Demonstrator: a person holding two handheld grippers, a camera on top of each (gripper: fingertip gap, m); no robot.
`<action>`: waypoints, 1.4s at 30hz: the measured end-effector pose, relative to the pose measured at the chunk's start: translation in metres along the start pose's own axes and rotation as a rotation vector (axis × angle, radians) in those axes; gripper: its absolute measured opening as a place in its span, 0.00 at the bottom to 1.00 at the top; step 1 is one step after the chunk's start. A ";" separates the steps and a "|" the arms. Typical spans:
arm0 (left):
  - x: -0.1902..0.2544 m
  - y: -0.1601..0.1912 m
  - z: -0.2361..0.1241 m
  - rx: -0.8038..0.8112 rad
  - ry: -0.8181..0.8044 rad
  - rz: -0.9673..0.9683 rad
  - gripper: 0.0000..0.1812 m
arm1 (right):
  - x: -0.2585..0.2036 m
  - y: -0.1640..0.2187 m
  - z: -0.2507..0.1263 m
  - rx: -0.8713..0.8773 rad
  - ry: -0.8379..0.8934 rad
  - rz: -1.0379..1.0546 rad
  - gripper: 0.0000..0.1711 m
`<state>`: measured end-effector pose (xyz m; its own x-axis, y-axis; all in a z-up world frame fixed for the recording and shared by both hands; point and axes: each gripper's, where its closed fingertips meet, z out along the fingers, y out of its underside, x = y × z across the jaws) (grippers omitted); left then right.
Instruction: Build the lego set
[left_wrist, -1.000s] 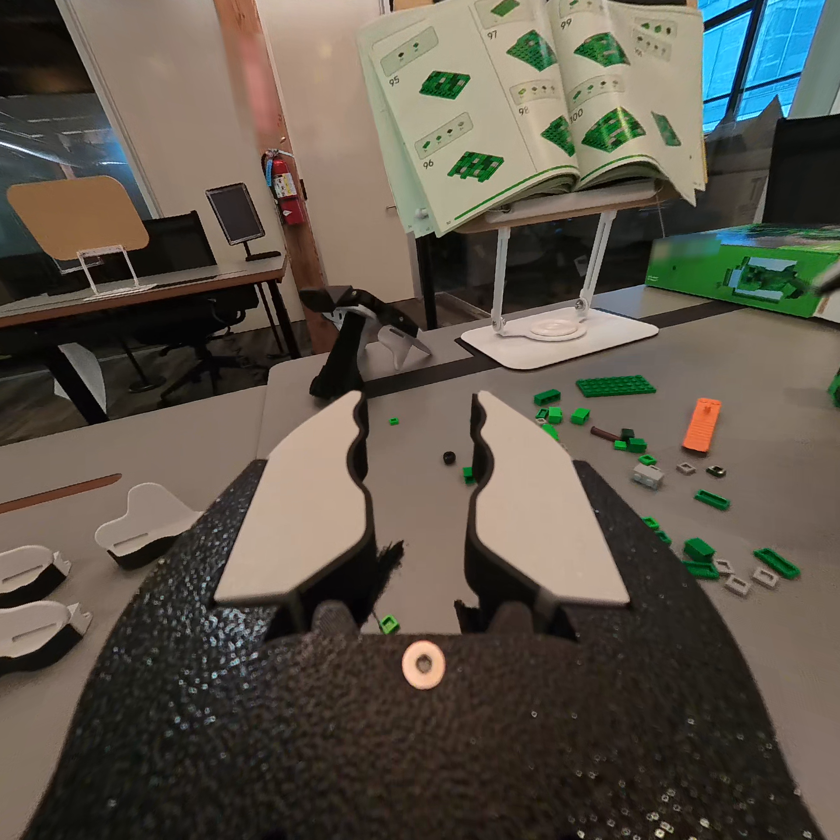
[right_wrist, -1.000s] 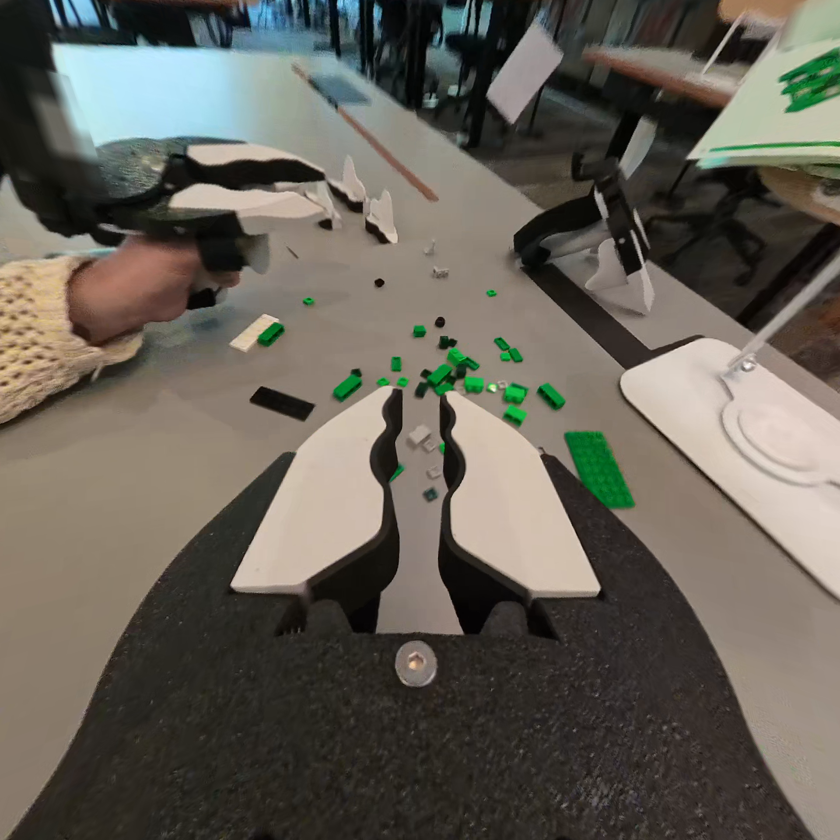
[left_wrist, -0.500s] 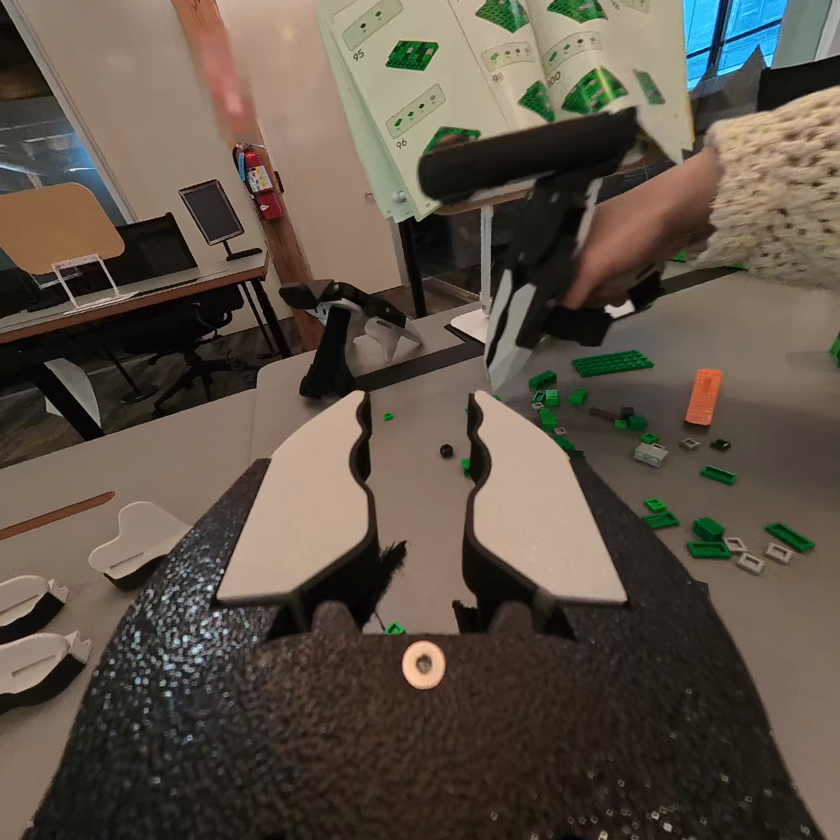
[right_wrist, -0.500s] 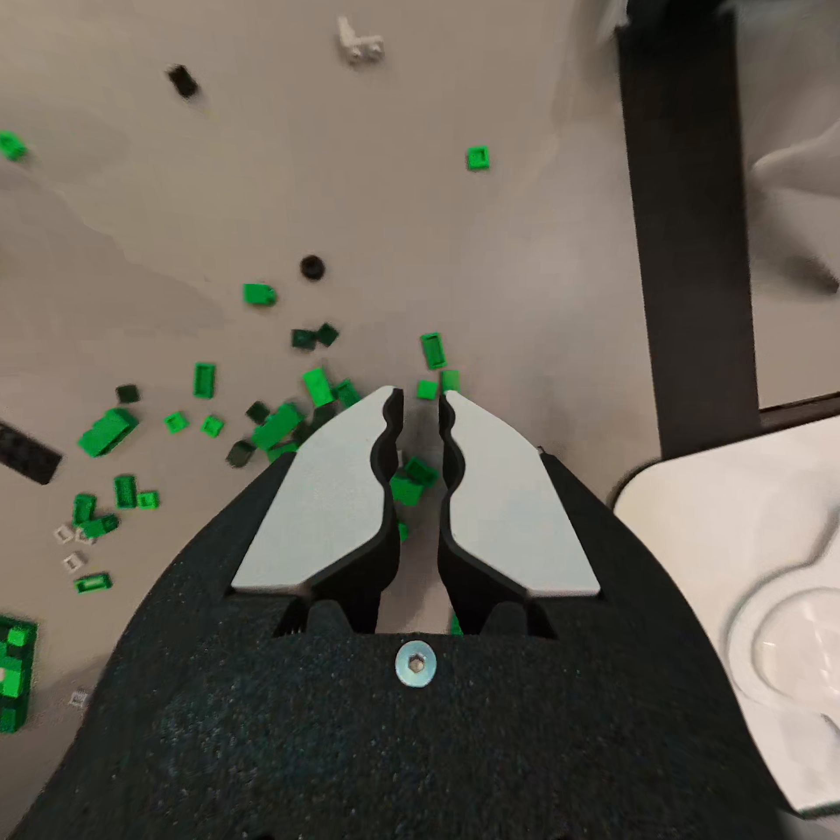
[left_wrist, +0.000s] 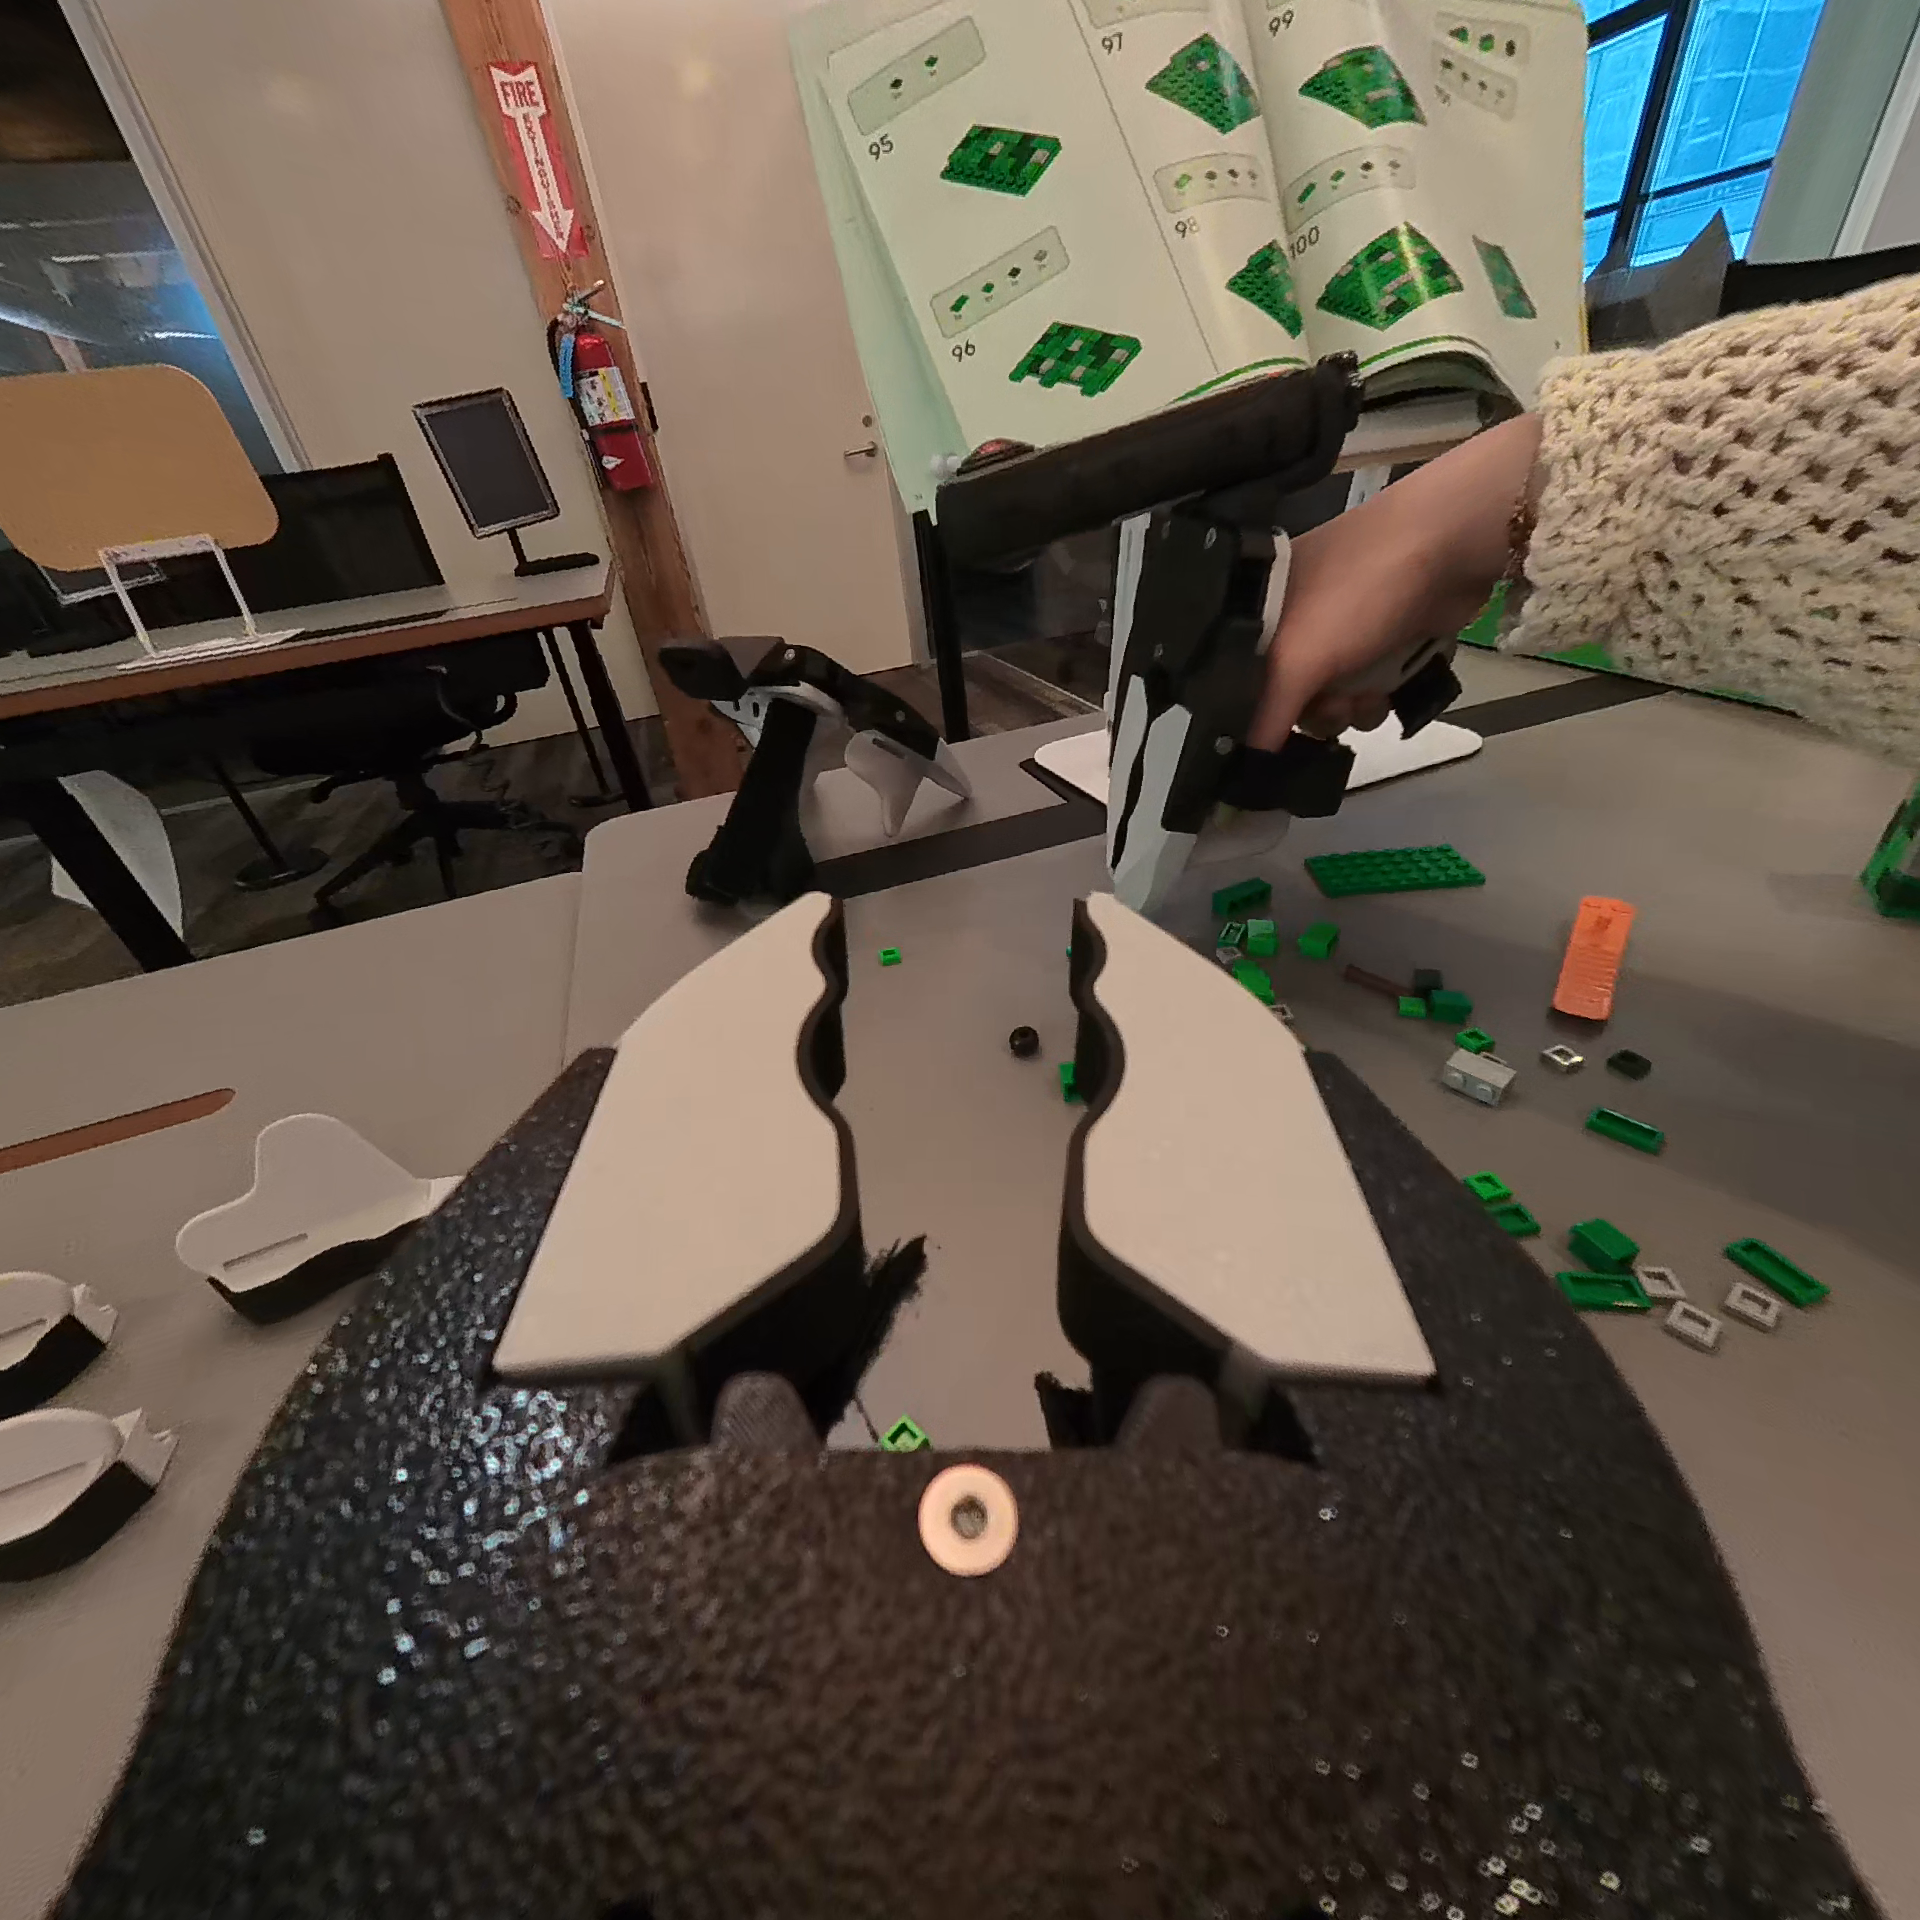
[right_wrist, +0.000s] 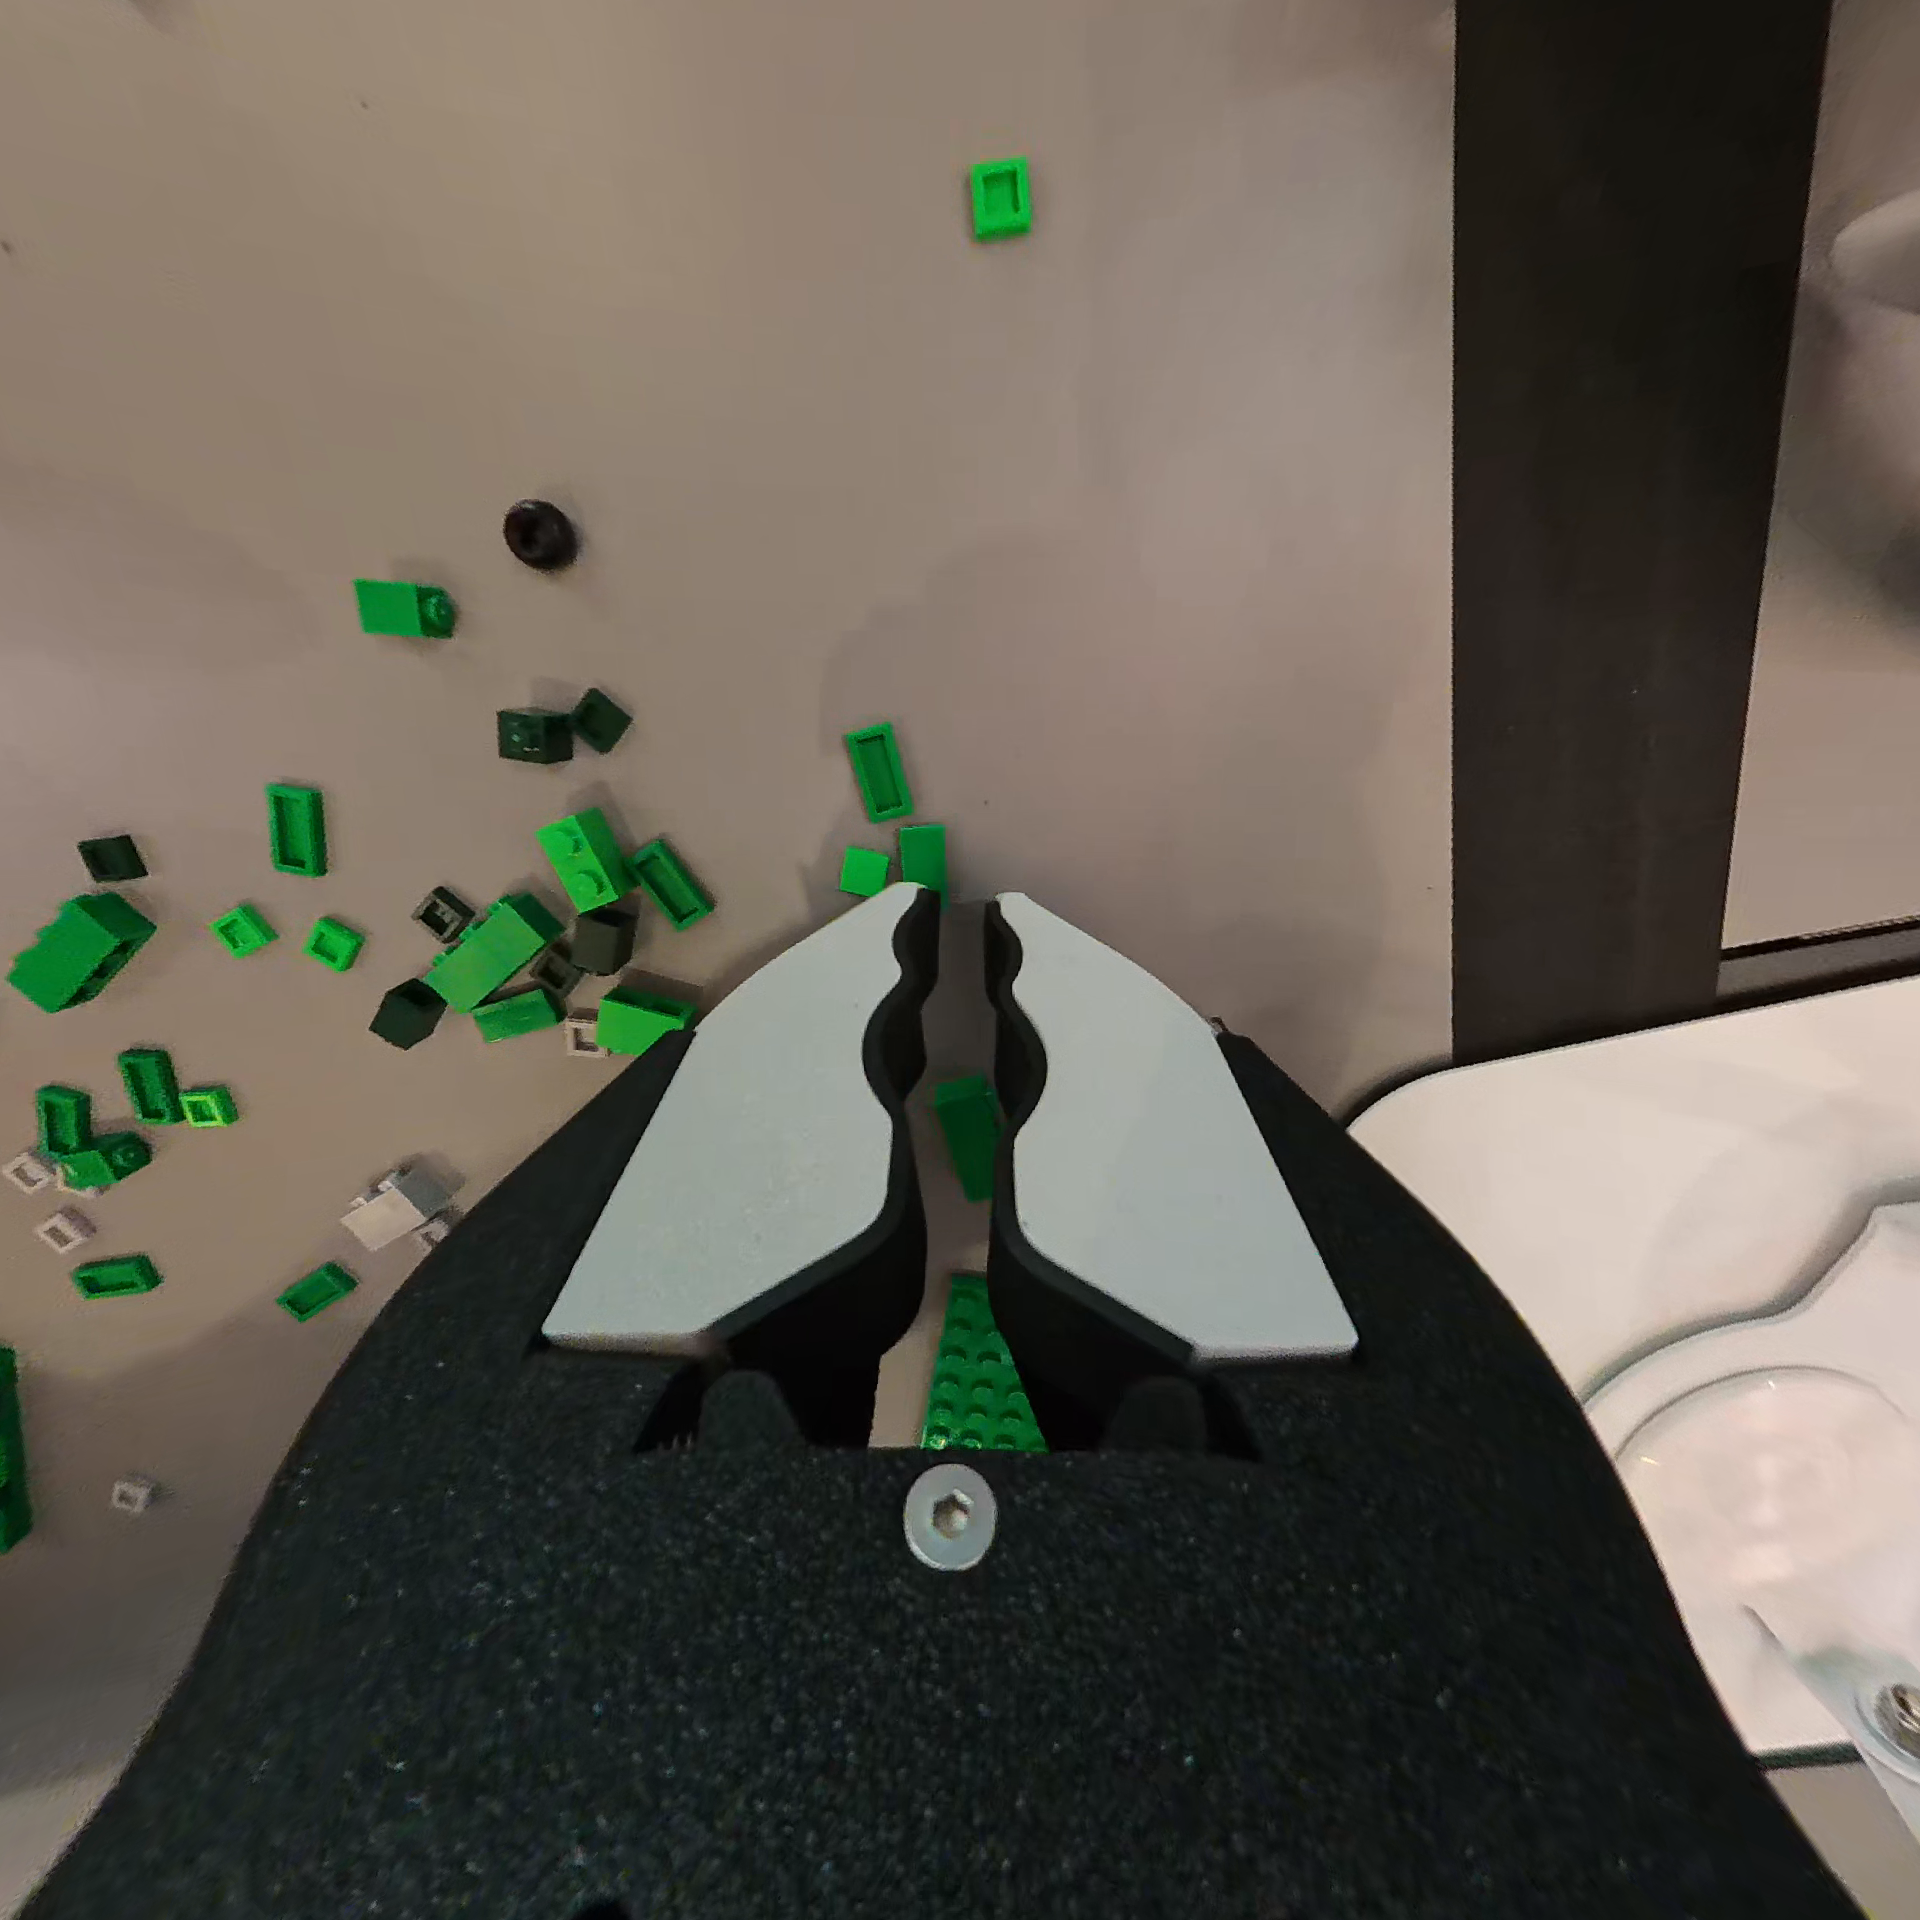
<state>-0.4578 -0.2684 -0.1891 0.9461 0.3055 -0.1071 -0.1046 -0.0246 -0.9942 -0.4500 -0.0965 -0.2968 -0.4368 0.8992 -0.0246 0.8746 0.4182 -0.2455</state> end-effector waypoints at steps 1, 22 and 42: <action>0.000 0.000 0.000 0.000 0.001 0.000 0.22 | -0.001 -0.001 0.000 0.000 0.000 -0.007 0.04; 0.014 0.000 0.001 -0.015 0.053 0.011 0.23 | -0.004 -0.005 0.002 0.013 0.051 -0.167 0.01; 0.182 0.014 -0.031 0.135 0.506 1.023 0.13 | -0.214 0.086 -0.074 0.135 -0.439 -0.317 0.01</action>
<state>-0.2774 -0.2429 -0.2230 0.4107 -0.2170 -0.8856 -0.8982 0.0707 -0.4338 -0.2654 -0.2438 -0.2405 -0.7460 0.5822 -0.3234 0.6640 0.6131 -0.4280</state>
